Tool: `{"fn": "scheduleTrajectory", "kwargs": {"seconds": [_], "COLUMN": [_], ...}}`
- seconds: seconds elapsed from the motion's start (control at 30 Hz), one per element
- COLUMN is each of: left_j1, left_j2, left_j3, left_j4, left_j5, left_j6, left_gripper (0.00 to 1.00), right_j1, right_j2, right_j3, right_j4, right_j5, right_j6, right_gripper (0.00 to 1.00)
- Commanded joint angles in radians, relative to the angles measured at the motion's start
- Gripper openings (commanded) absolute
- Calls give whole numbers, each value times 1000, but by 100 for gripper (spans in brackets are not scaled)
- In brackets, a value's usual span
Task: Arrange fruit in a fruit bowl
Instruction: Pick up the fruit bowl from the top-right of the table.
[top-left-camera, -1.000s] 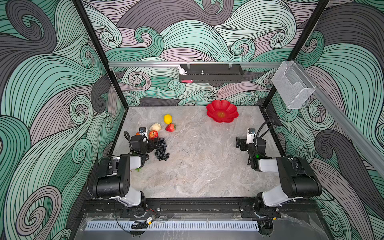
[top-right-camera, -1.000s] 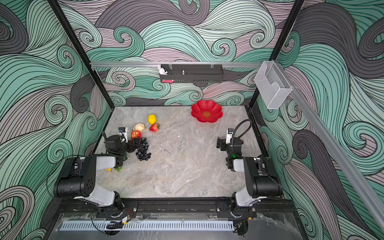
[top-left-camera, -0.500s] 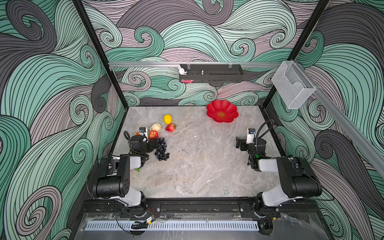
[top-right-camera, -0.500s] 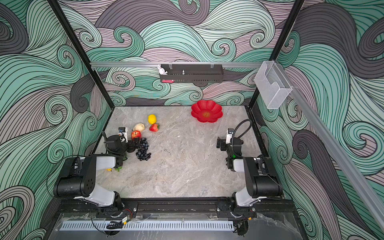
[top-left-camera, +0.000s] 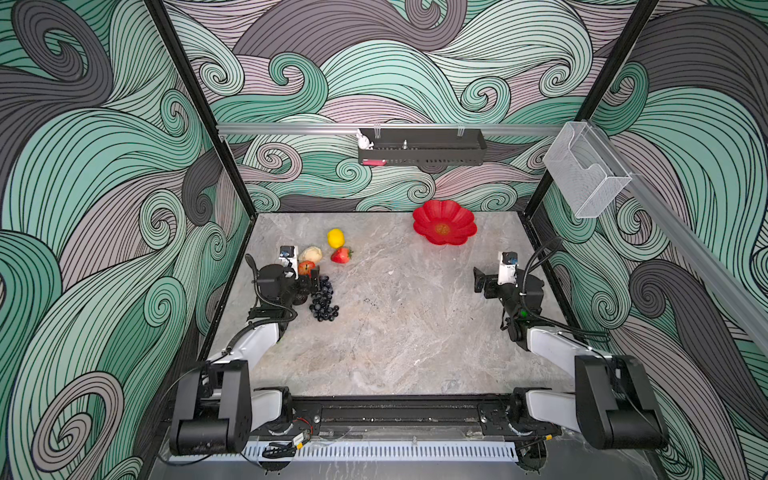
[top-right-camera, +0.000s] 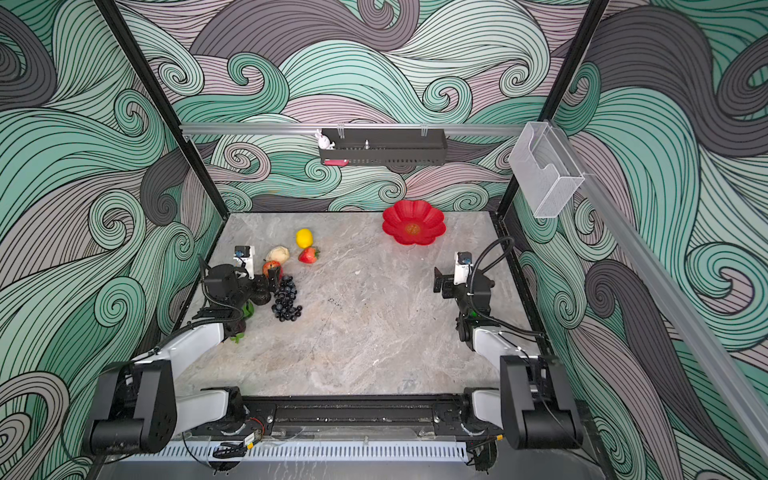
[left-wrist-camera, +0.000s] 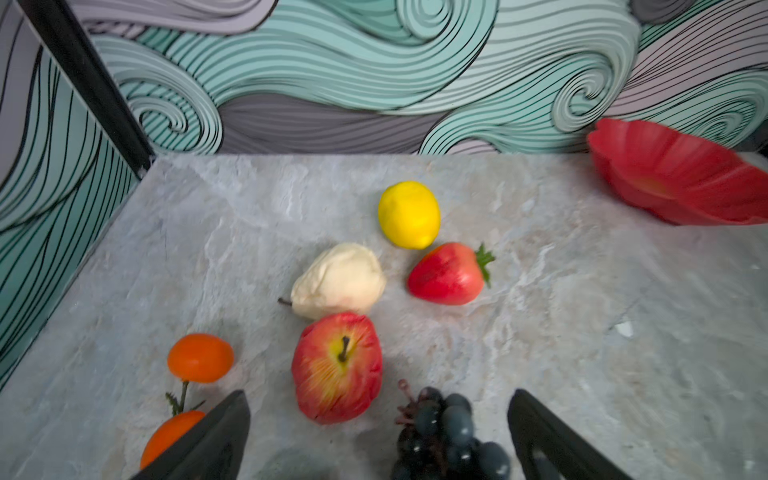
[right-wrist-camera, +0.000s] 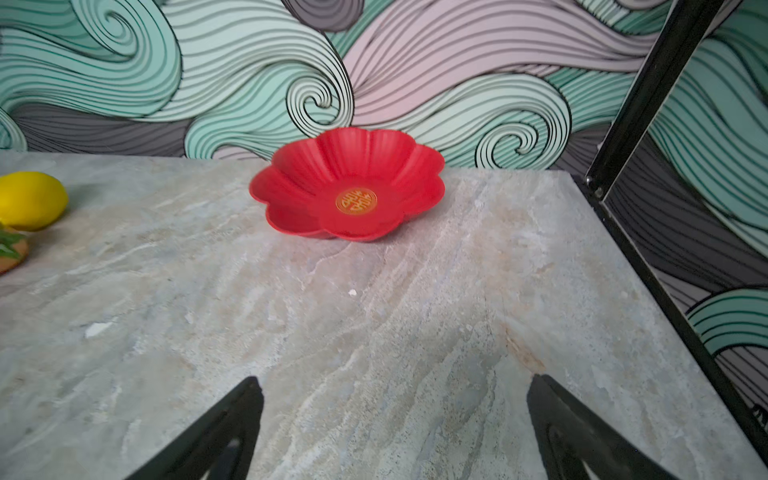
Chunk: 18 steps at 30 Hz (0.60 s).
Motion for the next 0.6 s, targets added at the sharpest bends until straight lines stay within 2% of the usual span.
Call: {"fn": "scheduleTrajectory", "kwargs": {"seconds": [0.0, 0.07, 0.13, 0.2, 0.23, 0.33, 0.4, 0.47, 0.57], "left_j1": [-46, -52, -52, -48, -48, -47, -35, -30, -32], "left_j2": [-109, -166, -202, -221, -229, -231, -209, -190, -190], "left_j3": [58, 96, 141, 145, 135, 101, 59, 46, 116], "left_j4": [-133, -215, -363, -392, -387, -470, -409, -371, -523], "left_j5": [-65, -102, -177, -68, -14, 1, 85, 168, 151], "left_j6": [-134, -326, -582, -641, -660, -797, -824, -772, -689], "left_gripper": [99, 99, 99, 99, 99, 99, 99, 99, 99], "right_j1": [25, 26, 23, 15, 9, -19, -19, -18, -19], "right_j2": [-107, -179, -244, -275, -280, -254, -215, -149, -30], "right_j3": [50, 84, 156, 211, 218, 205, 235, 278, 345], "right_j4": [-99, -153, -364, -515, -535, -424, -441, -488, -509], "right_j5": [5, 107, 240, 298, 303, 163, 140, 134, 72], "right_j6": [100, 273, 515, 654, 714, 711, 711, 739, 760], "right_gripper": [100, 100, 100, 100, 100, 100, 100, 100, 100]}}
